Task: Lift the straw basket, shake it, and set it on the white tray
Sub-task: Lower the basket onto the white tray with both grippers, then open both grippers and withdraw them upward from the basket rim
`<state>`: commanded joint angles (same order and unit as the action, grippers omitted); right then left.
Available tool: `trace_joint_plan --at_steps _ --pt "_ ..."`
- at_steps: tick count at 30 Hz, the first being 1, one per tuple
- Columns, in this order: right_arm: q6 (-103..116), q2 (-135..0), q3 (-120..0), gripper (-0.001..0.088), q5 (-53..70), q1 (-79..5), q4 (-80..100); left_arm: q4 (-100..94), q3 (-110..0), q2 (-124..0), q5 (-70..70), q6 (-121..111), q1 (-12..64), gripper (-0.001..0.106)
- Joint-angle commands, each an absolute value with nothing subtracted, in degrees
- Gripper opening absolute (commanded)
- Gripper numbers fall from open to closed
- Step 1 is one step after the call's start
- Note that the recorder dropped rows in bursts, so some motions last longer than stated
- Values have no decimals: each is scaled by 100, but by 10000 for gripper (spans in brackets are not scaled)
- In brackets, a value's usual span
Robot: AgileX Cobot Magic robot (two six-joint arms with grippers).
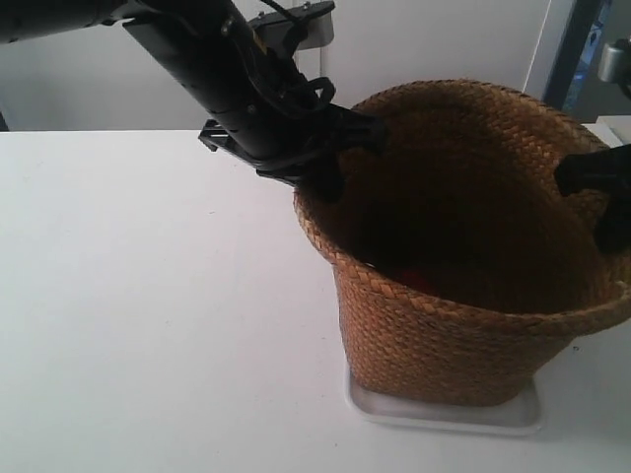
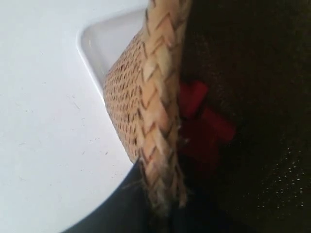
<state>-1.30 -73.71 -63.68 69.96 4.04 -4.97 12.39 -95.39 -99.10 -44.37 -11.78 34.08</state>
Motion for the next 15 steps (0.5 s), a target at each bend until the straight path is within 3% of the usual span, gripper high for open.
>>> trace_joint_plan --at_steps 7,11,15 --pt "-130 -7211 -6368 252 6942 404 -508 1239 -9539 -9910 -4437 -1178 3408 516" --pt "-130 -7108 -6368 421 6865 404 -508 1239 -9539 -9884 -4450 -1178 3408 625" --pt "-130 -6955 -6368 643 6816 404 -541 1239 -9539 -9723 -4450 -1178 3408 637"
